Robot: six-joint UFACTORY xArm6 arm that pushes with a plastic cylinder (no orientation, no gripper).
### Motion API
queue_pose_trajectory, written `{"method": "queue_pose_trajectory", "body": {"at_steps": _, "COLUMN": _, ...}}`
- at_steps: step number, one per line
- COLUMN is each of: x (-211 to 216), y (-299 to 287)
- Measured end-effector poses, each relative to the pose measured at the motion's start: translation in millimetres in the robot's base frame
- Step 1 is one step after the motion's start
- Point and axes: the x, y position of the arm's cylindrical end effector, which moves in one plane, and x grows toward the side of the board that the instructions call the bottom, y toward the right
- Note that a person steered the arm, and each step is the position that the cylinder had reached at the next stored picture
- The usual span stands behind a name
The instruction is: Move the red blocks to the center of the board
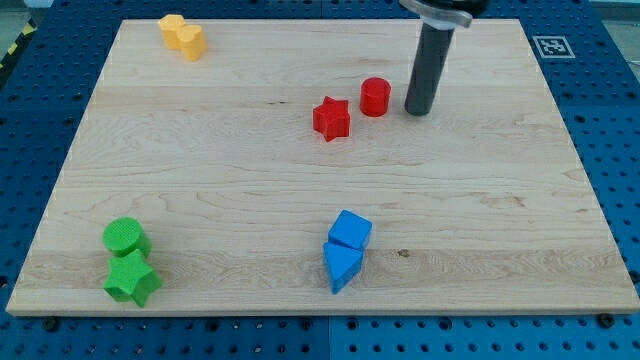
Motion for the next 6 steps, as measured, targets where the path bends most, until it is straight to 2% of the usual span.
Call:
{"method": "queue_pose_trajectory", "body": {"at_steps": 4, "x": -15.7, "y": -82.6}}
{"method": "queue_pose_trajectory", "body": {"at_steps": 6, "x": -15.7, "y": 60.3}}
